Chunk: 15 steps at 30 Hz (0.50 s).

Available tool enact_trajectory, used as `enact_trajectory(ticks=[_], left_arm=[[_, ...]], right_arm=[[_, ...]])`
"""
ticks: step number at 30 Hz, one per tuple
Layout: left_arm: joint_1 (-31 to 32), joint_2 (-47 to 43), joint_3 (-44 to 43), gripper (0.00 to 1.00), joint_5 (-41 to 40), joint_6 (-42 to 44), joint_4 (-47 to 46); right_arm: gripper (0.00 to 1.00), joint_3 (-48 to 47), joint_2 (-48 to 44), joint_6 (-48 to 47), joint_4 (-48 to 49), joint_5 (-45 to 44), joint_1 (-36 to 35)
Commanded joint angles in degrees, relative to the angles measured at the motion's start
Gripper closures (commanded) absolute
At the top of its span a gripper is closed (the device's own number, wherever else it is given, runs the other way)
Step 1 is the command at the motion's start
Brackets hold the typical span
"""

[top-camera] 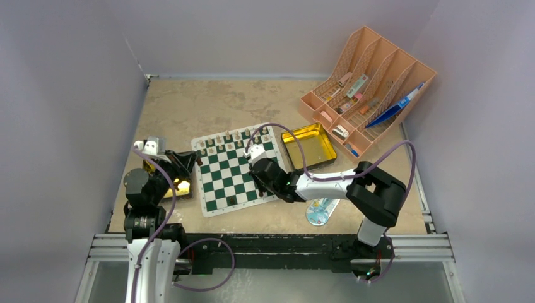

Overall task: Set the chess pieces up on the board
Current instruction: Place the chess piece on the chessboard.

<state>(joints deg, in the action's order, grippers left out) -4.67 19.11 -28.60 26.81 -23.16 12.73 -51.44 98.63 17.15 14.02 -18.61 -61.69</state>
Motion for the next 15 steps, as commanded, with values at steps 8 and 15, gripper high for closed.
enact_trajectory(ticks=[8,15], left_arm=[[0.41,-1.02,-2.12,1.0,-1.46,0.91,-0.78],[1.01,-0.69,-2.16,1.0,-1.58,0.92,-0.7]], right_arm=[[0.93,-2.27,0.99,1.82,-1.76,-2.92,0.08],[0.75,-3.35,2.18,1.93,-1.19,-1.31,0.15]])
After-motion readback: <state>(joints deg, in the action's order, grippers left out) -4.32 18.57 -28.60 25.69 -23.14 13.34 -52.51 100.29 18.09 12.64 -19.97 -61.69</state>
